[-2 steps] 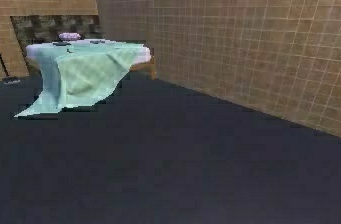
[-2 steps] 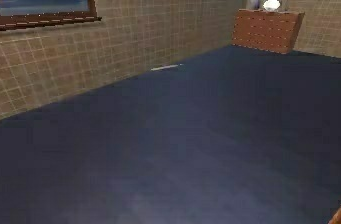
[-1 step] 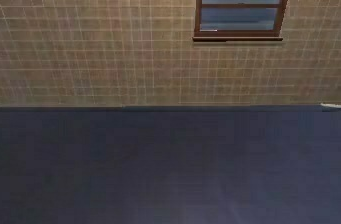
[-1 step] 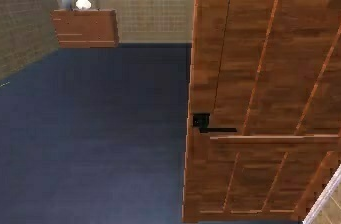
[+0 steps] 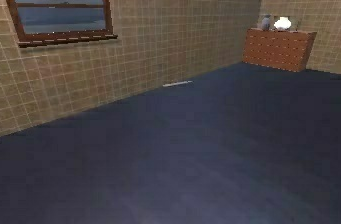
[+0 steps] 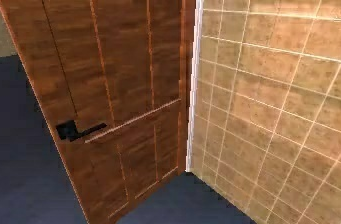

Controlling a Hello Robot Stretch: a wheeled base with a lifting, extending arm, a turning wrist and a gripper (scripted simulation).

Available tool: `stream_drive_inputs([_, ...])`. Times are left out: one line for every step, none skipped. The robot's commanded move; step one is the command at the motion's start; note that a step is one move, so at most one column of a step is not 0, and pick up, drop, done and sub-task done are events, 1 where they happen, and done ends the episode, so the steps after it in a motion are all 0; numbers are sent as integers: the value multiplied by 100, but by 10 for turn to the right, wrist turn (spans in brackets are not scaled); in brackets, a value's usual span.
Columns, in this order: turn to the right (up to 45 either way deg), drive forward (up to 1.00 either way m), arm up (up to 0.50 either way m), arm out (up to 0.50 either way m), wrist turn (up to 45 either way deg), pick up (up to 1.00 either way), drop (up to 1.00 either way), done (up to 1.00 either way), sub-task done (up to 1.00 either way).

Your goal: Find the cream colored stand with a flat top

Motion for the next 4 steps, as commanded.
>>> stream_drive_inputs([0, 60, 0, 0, 0, 0, 0, 0, 0])
stream_drive_inputs([300, 0, 0, 0, 0, 0, 0, 0, 0])
stream_drive_inputs([0, 100, 0, 0, 0, 0, 0, 0, 0])
stream_drive_inputs([0, 100, 0, 0, 0, 0, 0, 0, 0])
